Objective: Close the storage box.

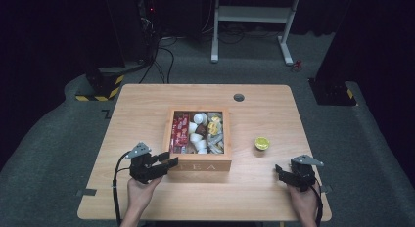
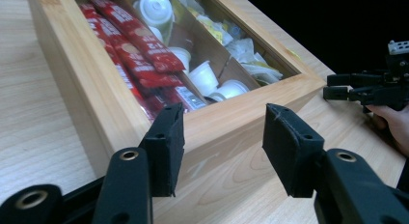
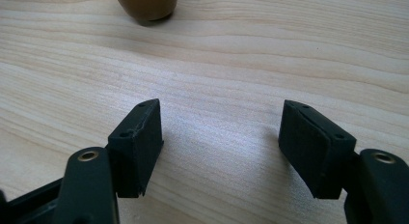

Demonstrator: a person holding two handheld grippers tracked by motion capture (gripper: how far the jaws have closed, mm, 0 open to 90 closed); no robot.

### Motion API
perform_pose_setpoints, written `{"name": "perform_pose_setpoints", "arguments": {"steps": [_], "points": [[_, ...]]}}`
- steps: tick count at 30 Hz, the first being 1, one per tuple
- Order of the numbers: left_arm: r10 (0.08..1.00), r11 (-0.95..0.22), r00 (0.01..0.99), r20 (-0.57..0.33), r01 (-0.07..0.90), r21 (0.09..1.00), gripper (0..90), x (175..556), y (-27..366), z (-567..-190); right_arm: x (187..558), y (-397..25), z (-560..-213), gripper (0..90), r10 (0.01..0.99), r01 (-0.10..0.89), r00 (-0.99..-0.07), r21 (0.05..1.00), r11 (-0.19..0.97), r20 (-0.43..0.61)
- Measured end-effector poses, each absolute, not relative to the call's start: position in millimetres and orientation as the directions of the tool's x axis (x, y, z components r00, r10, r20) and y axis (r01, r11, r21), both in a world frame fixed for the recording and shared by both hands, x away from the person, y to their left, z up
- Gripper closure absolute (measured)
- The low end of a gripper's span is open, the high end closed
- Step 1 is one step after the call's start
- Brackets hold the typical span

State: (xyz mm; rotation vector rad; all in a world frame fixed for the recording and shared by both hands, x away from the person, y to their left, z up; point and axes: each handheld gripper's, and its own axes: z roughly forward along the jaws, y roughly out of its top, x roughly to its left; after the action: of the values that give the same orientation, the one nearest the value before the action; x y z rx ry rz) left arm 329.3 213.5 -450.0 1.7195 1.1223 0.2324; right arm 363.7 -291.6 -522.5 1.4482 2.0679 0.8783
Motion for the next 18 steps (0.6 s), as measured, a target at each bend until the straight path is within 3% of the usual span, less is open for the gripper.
{"name": "perform_pose_setpoints", "arguments": {"steps": [18], "points": [[0.834,-0.012,0.470,-0.288,0.538,0.843,47.8,327,237,-441,364,-292,-522,32.1,0.941,0.644,-0.337,0.726,0.241,-0.013]]}}
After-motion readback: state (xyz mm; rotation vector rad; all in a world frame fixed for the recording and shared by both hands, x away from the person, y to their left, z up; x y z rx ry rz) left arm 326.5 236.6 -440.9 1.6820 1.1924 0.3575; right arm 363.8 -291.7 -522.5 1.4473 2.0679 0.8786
